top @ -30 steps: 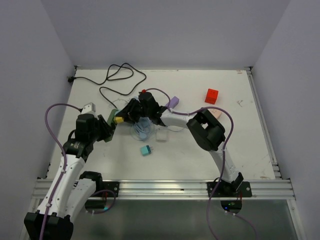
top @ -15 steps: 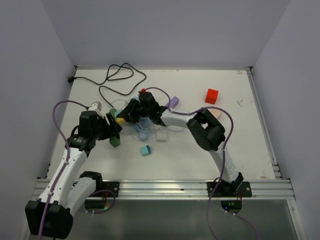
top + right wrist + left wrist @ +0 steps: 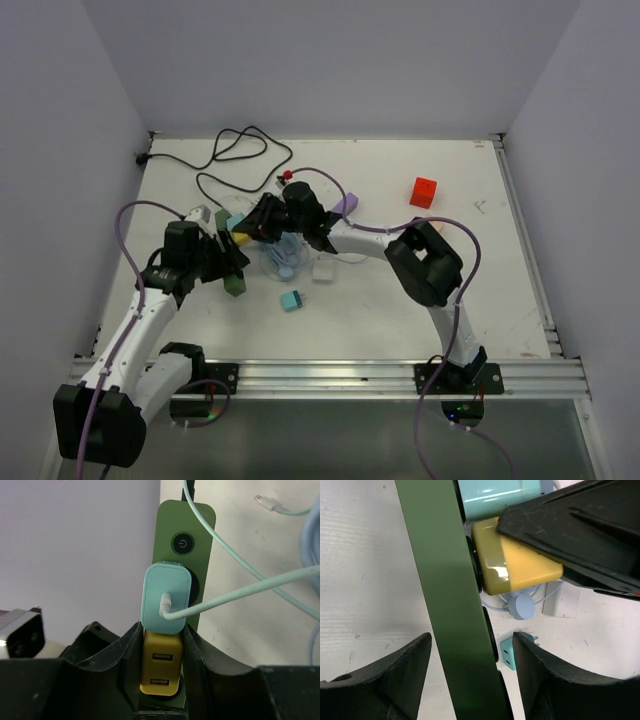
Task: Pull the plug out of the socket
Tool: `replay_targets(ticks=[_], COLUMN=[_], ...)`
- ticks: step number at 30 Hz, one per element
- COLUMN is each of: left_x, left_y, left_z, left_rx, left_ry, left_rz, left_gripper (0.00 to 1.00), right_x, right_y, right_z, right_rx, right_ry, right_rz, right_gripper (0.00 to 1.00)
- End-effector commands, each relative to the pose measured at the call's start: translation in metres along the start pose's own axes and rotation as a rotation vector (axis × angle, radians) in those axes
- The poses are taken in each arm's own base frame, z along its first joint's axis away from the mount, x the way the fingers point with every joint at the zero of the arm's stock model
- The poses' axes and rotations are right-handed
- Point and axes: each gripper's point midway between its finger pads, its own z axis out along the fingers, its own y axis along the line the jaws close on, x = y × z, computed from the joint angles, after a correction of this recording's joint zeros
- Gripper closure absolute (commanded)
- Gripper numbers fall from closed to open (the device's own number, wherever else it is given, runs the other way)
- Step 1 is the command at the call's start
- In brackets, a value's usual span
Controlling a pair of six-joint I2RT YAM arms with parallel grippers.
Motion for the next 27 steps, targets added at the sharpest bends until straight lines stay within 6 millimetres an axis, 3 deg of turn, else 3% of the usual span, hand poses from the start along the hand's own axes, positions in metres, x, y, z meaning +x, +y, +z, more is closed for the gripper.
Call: replay_targets(ticks=[1,5,8,12,14,15,20,27], left_x=[0.0,0.0,0.001,0.005,0.005,0.005,0.004,0.0], left_y=[-0.006,-0.006,-0.006,-0.005,-0.006,-0.005,0.002,0.032], left_z=[0.003,0.006,0.01,0.015,0.016,0.017,0.02,0.021], left_rx=[0.035,0.032,0.039,0.039,0.042,0.036,0.0,-0.158], left_ry=[0.001,-0.007,-0.006,0.009,0.005,0.003,-0.012,-0.061], left_rz=[-0.001,-0.019,-0.039,-0.068,-0.083,-0.088,-0.111,-0.112], left_gripper=[0.31,0.38,0.5,0.83,0.9,0.99,1.0,1.0], right_x=[-0.01,-0.004,-0.001,-0.001,-0.001,-0.003,-0.004,-0.012], right_y=[0.097,0.102,0.1,0.102,0.097,0.099,0.085,0.074], right_z=[-0.031,-0.034,-0.037,-0.045,-0.048,-0.053,-0.059,-0.064], right_rx=[-0.256,-0.281,-0.298,-0.309,-0.296,-0.297,-0.255,-0.137], right_ry=[-0.058,-0.059,-0.063,-0.084,-0.1,-0.119,-0.151,-0.181], right_rz=[-0.12,-0.141,-0.159,-0.218,-0.263,-0.298,-0.348,-0.391], right_gripper=[1.0,1.0,1.0,1.0,1.0,1.0,1.0,1.0])
